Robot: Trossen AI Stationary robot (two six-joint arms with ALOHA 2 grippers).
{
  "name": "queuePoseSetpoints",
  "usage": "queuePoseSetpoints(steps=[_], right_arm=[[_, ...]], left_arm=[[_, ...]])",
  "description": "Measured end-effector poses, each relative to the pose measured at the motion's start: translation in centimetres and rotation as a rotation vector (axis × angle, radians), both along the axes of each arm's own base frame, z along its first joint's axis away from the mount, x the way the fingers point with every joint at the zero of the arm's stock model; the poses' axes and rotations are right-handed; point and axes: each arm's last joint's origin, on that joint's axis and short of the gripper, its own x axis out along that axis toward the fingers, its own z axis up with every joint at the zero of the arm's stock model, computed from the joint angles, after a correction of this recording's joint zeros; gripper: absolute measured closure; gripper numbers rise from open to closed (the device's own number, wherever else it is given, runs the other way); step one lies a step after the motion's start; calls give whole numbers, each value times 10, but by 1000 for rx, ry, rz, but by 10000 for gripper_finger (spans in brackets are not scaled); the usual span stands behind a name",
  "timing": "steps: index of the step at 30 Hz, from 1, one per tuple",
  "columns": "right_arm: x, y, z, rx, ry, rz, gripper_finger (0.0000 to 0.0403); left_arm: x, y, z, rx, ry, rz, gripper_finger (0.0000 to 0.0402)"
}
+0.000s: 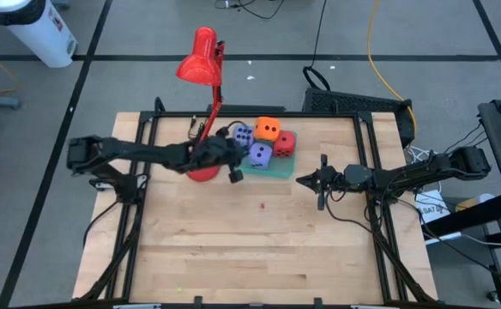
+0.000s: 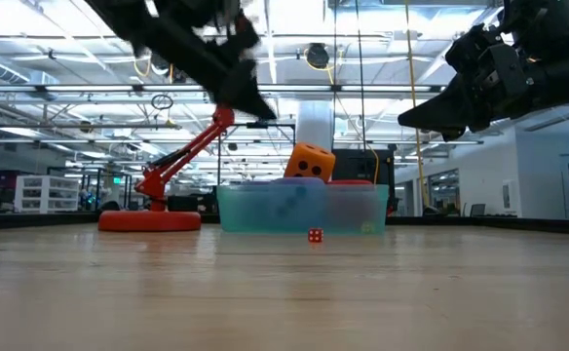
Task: Pick & Place Dice
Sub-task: Put the small dark green die into the blue bin, then put the small red die into the blue bin
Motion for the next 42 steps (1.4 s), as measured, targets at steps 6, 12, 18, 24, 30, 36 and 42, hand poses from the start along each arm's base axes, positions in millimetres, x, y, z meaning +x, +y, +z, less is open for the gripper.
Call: queuePoseSetpoints(steps=[6, 12, 18, 24, 30, 36, 42], right_arm=[[0, 0, 1, 2, -7, 0, 401], [0, 0, 1, 3, -15, -1, 388], [0, 0, 1, 5, -16, -1, 370], [0, 0, 1, 7, -14, 1, 357], [0, 1, 1, 11, -7, 6, 352], [0, 2, 0, 32, -2, 34, 350], [0, 2, 2, 34, -24, 56, 339]], left_arm=[[9, 25, -45, -128, 119, 77, 340], [13, 23, -52, -212, 115, 24, 242], [9, 24, -45, -250, 91, 53, 105], [1, 8, -22, -224, 65, -32, 68], [-39, -34, 35, -242, 9, -243, 188], [-82, -64, 67, -254, -24, -384, 368], [-120, -77, 57, -264, -183, -490, 390]])
